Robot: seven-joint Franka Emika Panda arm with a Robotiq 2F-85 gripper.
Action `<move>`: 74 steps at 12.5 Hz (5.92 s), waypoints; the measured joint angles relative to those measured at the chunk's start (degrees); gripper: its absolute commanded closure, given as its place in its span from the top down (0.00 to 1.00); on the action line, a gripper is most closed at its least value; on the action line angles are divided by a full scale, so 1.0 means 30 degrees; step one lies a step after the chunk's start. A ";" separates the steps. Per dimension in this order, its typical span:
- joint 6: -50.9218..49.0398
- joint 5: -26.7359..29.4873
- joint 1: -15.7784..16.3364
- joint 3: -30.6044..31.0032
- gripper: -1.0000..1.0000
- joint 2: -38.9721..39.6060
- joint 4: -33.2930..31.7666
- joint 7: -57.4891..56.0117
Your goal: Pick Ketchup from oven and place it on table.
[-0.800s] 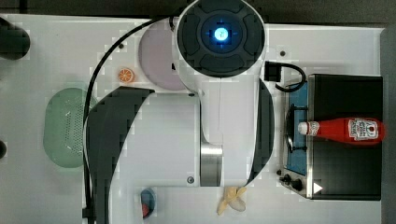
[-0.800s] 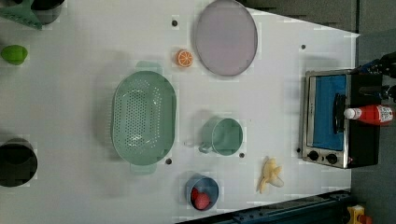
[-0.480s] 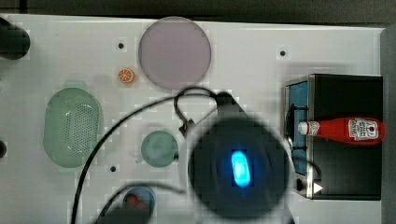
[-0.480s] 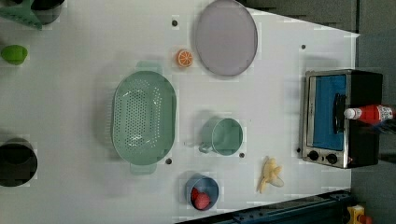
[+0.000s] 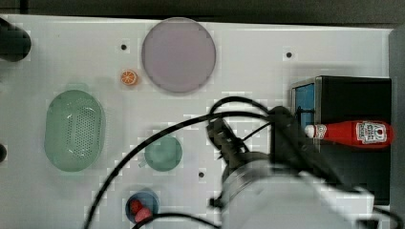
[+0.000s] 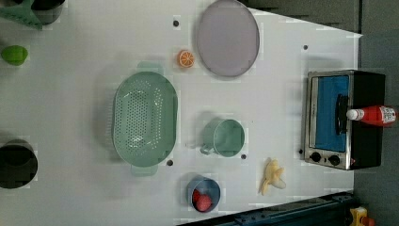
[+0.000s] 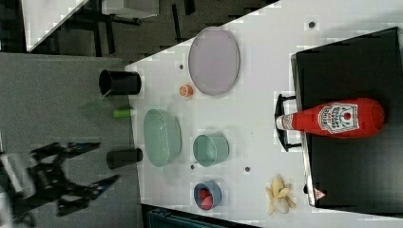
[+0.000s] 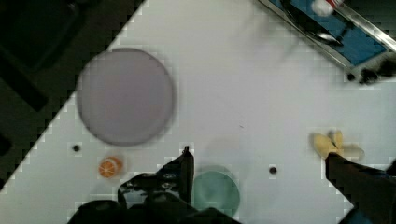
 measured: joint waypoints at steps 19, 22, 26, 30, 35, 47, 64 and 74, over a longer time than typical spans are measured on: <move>1.0134 0.2114 -0.2060 -1.0597 1.00 1.3093 0.1082 0.0148; 1.0125 0.3397 -0.2377 -0.9954 1.00 1.3452 0.0895 0.0168; 1.0759 0.3315 -0.2188 -1.0122 1.00 1.4072 0.1026 0.0242; 1.1095 0.3872 -0.2626 -1.0243 0.71 1.5023 0.0466 0.0227; 1.1524 0.4308 -0.2729 -1.0364 0.64 1.5023 0.0615 0.0291; 0.1907 0.0862 -0.0129 -0.9422 0.64 1.1370 0.7423 -0.0002; 0.7719 0.0597 0.3804 -0.1174 0.64 1.1181 -0.2891 -0.0079; 1.4322 0.0667 0.2363 -0.1850 1.00 1.5033 -0.7218 -0.0058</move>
